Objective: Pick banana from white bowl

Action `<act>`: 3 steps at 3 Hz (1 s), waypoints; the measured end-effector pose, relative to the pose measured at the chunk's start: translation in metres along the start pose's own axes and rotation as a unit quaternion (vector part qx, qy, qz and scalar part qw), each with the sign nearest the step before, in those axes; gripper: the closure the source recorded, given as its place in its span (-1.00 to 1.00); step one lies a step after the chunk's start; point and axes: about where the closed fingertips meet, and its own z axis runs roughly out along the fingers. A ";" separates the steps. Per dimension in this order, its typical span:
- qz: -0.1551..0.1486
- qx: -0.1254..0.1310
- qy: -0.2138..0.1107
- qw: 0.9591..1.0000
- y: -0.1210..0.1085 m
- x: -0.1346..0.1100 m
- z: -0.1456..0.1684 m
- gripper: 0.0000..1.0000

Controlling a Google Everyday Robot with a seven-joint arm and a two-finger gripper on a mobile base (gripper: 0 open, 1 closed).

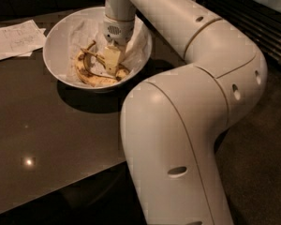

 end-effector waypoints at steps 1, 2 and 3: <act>0.000 0.000 0.000 1.000 0.000 0.000 0.001 0.57; 0.000 0.000 0.000 1.000 0.000 0.000 0.001 0.99; -0.009 0.017 -0.011 1.000 -0.003 -0.007 -0.001 1.00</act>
Offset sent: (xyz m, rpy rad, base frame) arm 0.0000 0.0000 -0.0010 0.0000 0.0000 0.0000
